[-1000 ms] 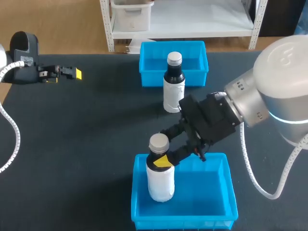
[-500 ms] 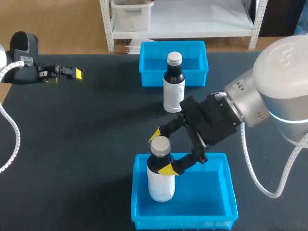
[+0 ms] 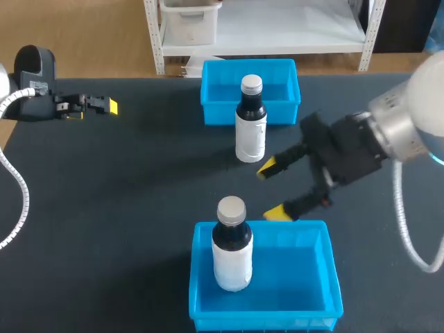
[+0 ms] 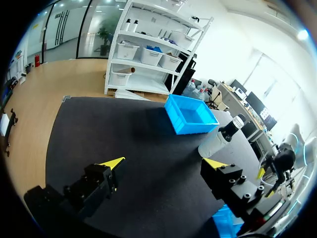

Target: Pick up the bottle, and place it in the far bin if it is heavy, or in the near bin if it is light.

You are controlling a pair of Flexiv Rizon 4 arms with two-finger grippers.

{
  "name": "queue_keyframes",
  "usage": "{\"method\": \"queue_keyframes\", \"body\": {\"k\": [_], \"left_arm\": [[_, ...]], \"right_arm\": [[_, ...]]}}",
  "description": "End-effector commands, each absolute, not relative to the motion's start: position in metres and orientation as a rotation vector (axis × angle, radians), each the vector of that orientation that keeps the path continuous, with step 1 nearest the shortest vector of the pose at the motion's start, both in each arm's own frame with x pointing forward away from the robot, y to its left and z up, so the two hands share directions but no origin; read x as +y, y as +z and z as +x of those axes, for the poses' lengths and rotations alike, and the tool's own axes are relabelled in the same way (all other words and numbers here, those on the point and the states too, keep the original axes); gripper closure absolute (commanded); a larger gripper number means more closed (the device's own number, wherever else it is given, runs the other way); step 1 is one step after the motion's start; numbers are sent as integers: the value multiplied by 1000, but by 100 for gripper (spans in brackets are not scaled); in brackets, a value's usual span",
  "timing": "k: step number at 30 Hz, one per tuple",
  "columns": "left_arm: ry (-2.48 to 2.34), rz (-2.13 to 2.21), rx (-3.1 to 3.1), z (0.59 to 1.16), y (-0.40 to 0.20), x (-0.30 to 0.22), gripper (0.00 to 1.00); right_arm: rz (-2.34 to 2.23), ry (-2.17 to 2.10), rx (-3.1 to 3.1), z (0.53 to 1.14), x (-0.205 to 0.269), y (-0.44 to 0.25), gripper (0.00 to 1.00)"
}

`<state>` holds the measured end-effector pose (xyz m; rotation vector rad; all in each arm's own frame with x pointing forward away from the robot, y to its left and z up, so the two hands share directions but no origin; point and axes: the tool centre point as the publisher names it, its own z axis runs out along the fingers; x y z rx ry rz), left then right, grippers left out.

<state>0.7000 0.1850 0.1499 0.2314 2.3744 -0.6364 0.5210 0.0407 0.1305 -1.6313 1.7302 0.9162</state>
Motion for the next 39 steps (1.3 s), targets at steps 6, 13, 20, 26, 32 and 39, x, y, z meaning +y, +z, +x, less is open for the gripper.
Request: {"method": "queue_keyframes", "body": {"k": [6,13,20,26,32,39], "left_arm": [[-636,231,2374,700,150,185,0],[-636,231,2374,700,150,185,0],[-636,231,2374,700,150,185,0],[-636,231,2374,700,150,185,0],[-636,231,2374,700,150,185,0],[-636,231,2374,700,150,185,0]], "right_arm": [[-1502,799,1813,572,-24,154,0],[-1484,770,1802,633,-42,158,0],[-1505,788,1766,690,-51,157,0],[-1522,803,1752,721,-46,146,0],[-1546,821,1731,745,-30,139,0],[-1543,839,1706,759,-9,136,0]]}}
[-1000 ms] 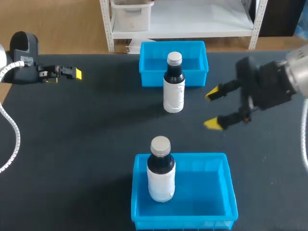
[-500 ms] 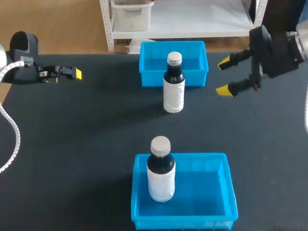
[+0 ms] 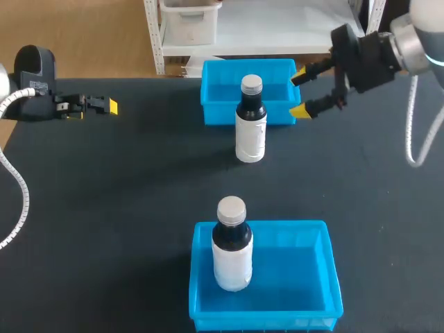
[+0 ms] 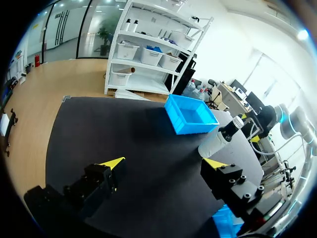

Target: Pick up the bottle, and place it in the far bin if it is heavy, or in the near bin if it is light.

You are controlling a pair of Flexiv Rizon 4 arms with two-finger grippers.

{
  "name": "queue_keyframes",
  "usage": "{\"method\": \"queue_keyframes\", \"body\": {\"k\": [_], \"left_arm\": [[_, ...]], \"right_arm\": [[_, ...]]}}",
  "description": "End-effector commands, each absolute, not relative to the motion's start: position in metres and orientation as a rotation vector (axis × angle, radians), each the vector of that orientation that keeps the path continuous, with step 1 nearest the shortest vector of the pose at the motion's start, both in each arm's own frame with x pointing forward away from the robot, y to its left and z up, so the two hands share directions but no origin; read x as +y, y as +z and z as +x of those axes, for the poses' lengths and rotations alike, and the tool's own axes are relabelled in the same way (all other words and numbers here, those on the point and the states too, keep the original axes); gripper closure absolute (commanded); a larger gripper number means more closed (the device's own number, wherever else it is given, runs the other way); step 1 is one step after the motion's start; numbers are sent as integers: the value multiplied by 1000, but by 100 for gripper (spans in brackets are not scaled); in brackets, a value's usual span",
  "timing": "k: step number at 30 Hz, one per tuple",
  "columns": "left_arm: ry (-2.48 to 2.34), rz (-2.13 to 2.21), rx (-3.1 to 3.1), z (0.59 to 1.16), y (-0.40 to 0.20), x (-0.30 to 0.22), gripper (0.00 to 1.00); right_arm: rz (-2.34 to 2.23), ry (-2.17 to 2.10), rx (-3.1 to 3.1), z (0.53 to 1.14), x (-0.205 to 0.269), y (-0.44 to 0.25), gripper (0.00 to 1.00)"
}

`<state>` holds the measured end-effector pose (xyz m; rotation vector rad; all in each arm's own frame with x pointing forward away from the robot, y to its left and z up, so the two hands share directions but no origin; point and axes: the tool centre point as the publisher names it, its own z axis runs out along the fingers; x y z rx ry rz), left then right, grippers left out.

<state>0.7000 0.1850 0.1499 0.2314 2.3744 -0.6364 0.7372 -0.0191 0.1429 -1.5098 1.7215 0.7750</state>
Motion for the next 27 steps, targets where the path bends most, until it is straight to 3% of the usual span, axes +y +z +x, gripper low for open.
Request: {"method": "queue_keyframes", "body": {"k": [1,27], "left_arm": [[-636,231,2374,700,150,185,0],[-636,231,2374,700,150,185,0]], "right_arm": [[-1539,846,1702,761,-7,136,0],[-1544,921,1683,761,53,123,0]]}}
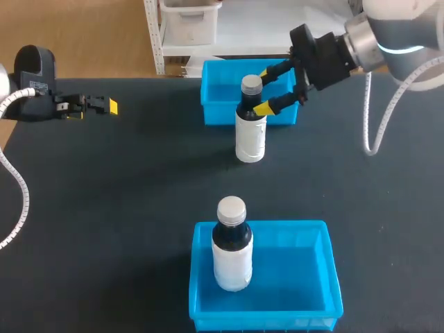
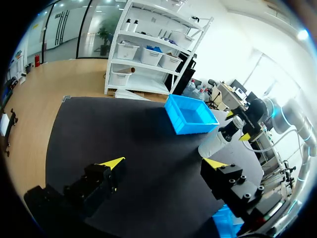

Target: Pick up the bottle, and place it in the far bin if it is heavy, or in the near bin if it is light.

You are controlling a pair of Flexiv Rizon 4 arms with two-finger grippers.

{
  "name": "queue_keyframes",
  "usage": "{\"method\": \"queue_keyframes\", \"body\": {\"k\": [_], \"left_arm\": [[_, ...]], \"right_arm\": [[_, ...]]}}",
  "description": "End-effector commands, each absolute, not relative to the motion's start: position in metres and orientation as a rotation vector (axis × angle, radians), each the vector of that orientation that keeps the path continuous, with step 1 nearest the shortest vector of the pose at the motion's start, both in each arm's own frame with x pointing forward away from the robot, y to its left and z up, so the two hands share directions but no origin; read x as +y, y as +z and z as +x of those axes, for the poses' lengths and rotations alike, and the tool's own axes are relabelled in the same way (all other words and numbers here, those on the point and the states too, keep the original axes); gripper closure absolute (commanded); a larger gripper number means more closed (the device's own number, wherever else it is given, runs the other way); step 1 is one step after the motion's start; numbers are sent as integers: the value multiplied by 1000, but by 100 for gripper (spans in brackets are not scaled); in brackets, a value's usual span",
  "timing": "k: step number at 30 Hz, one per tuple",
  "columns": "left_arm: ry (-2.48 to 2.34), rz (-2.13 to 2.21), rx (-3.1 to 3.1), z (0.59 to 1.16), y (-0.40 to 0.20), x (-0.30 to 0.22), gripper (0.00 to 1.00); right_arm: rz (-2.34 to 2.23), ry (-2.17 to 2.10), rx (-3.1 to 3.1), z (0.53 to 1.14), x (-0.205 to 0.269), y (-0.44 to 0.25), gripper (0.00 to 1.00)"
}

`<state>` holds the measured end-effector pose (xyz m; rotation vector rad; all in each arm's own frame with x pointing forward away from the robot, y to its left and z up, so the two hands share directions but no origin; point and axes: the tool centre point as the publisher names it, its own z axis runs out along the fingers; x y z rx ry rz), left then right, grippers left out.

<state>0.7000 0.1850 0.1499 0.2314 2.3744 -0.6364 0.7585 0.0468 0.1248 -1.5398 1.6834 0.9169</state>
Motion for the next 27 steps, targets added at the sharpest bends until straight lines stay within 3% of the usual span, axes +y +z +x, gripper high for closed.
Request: {"method": "queue_keyframes", "body": {"k": [1,18,22,27], "left_arm": [[-636,231,2374,700,150,185,0],[-636,231,2374,700,150,185,0],[-636,231,2374,700,150,185,0],[-636,231,2374,700,150,185,0]], "right_arm": [[-1545,924,1681,761,54,123,0],[-1549,942,1674,764,63,119,0],[-1553,945,1673,764,64,118,7],[-1553,948,1669,765,66,118,27]]}}
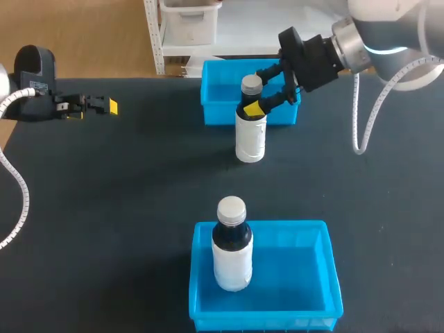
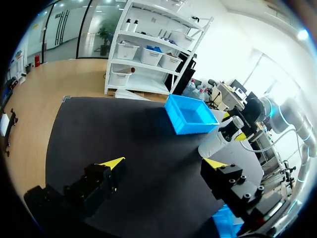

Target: Pick up the bottle, and place it in the far bin if it is heavy, or in the near bin if it is light.

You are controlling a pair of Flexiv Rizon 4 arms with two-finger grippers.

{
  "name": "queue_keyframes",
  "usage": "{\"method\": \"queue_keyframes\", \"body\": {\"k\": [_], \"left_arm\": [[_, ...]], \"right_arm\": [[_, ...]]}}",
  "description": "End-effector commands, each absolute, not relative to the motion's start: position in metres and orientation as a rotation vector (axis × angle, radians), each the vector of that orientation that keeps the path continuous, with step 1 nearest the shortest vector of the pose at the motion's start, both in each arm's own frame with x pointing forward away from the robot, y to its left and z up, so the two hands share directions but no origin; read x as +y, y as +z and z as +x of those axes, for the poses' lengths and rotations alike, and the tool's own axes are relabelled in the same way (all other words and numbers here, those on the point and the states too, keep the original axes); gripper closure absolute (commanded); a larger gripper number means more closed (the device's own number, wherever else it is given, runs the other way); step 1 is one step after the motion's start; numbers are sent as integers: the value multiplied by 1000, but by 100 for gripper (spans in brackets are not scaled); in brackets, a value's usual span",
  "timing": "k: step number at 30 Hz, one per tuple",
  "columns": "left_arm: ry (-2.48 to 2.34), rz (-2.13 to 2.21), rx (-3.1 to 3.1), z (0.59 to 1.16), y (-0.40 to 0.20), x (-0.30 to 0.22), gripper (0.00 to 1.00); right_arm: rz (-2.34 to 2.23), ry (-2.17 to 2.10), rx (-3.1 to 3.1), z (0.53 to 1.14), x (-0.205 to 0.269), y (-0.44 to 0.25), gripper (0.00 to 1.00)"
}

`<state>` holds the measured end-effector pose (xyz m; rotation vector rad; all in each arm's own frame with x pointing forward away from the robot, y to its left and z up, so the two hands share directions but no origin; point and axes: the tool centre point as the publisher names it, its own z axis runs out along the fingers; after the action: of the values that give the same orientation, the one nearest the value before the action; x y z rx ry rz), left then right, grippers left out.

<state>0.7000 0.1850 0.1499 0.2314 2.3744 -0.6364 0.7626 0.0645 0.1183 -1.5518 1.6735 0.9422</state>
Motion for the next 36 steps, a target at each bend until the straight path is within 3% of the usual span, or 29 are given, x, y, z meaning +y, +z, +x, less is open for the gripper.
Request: {"method": "queue_keyframes", "body": {"k": [1,7,15,18,22,36], "left_arm": [[-636,231,2374,700,150,185,0],[-636,231,2374,700,150,185,0],[-636,231,2374,700,150,185,0],[-636,231,2374,700,150,185,0],[-636,231,2374,700,150,185,0],[-636,231,2374,700,150,185,0]], "right_arm": [[-1553,949,1668,765,66,118,32],[-1556,950,1664,763,67,118,45],[-1558,951,1663,761,70,118,52],[-1557,952,1661,760,70,118,69],[-1557,950,1660,759,71,119,100],[-1535,921,1641,756,61,139,100]]}}
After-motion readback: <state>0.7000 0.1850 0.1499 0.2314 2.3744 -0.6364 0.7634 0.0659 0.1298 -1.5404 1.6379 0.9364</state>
